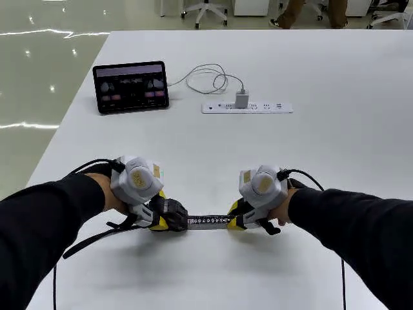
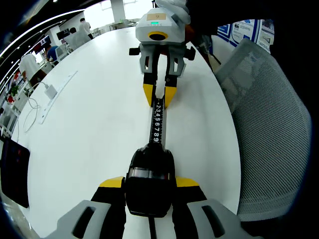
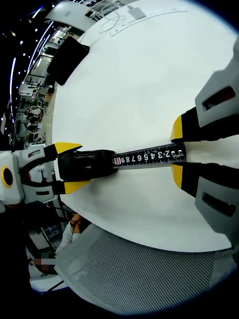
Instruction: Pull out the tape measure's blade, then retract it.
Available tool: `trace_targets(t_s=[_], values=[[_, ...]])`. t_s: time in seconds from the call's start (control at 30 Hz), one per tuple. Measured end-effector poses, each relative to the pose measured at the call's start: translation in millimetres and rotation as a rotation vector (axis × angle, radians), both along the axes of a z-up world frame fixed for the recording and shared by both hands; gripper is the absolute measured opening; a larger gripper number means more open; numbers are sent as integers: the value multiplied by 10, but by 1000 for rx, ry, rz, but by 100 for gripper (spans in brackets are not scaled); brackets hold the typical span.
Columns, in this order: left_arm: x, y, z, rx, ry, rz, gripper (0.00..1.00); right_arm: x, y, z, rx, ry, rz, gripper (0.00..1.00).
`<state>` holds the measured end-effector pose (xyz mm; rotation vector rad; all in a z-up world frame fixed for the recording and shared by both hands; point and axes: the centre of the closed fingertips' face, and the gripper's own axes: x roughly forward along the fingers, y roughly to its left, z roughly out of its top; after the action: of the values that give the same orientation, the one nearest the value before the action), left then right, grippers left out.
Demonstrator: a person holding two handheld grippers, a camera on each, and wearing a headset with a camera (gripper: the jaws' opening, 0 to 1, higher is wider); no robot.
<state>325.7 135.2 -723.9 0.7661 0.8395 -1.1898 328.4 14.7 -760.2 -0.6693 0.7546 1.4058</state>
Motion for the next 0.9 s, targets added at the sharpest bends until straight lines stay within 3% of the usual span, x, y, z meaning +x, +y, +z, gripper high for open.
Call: trace_targets(t_s=[0.9], values=[[3,-2,-3,3,3,-2,31,35,-374,10,-28,-3,-22,11]])
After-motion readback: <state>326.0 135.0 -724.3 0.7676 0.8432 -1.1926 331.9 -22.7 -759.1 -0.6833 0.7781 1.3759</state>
